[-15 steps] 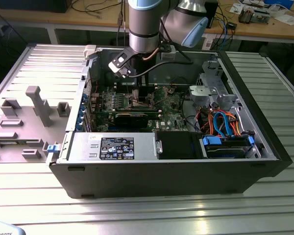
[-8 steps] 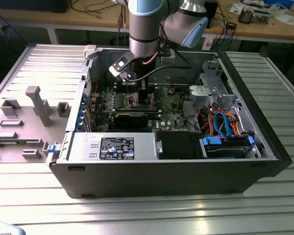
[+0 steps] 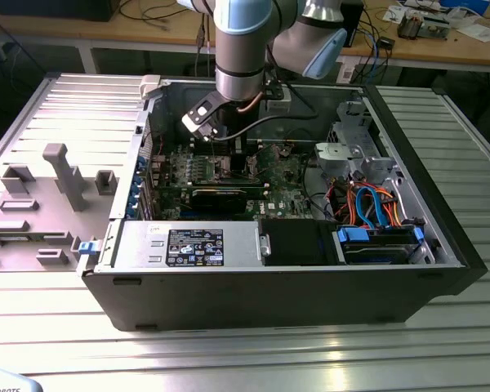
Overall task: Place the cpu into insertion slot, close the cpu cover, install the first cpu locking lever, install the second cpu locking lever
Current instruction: 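Place the cpu into insertion slot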
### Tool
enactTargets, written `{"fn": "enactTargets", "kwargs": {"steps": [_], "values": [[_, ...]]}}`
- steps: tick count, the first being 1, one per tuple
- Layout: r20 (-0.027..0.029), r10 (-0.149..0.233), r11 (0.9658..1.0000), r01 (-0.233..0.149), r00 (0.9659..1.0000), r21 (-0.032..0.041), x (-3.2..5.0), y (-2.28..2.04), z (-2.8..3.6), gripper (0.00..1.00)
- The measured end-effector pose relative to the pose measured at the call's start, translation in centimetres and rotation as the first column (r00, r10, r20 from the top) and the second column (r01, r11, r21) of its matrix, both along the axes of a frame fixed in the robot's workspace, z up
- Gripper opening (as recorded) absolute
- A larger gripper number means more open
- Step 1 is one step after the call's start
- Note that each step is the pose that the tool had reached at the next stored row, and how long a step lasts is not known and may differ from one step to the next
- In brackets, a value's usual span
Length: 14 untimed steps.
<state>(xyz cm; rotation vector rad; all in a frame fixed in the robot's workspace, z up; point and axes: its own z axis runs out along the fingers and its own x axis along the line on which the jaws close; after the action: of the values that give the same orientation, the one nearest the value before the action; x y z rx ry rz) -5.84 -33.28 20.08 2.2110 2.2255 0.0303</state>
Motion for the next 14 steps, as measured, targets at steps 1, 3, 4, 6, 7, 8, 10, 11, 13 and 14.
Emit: {"fn": "enactTargets", "kwargs": {"steps": [1, 3, 4, 6, 7, 8, 10, 11, 13, 14], "values": [[0.0000, -0.001, 1.0000, 0.001, 1.0000, 0.0001, 0.00, 0.00, -0.01, 0.54], [0.0002, -0.005, 1.0000, 0.005, 1.0000, 0.0002, 0.00, -0.01, -0.01, 0.54], [0.0001, -0.007, 1.0000, 0.007, 1.0000, 0.0002, 0.00, -0.02, -0.01, 0.54], [0.0005, -0.010, 1.0000, 0.010, 1.0000, 0.0000, 0.00, -0.02, 0.00, 0.54], [0.0006, -0.011, 0.9999, 0.011, 0.9999, 0.0001, 0.00, -0.03, -0.01, 0.54], [0.0007, -0.012, 0.9999, 0.012, 0.9999, 0.0002, 0.00, -0.04, -0.01, 0.54], [0.0012, -0.013, 0.9999, 0.013, 0.9999, 0.0002, 0.00, -0.05, -0.01, 0.54], [0.0014, -0.013, 0.9999, 0.013, 0.9999, 0.0000, 0.00, -0.05, -0.01, 0.54], [0.0019, -0.013, 0.9999, 0.013, 0.9999, -0.0027, 0.00, -0.06, 0.03, 0.54], [0.0021, -0.013, 0.9999, 0.013, 0.9999, -0.0035, 0.00, -0.06, 0.04, 0.54]]}}
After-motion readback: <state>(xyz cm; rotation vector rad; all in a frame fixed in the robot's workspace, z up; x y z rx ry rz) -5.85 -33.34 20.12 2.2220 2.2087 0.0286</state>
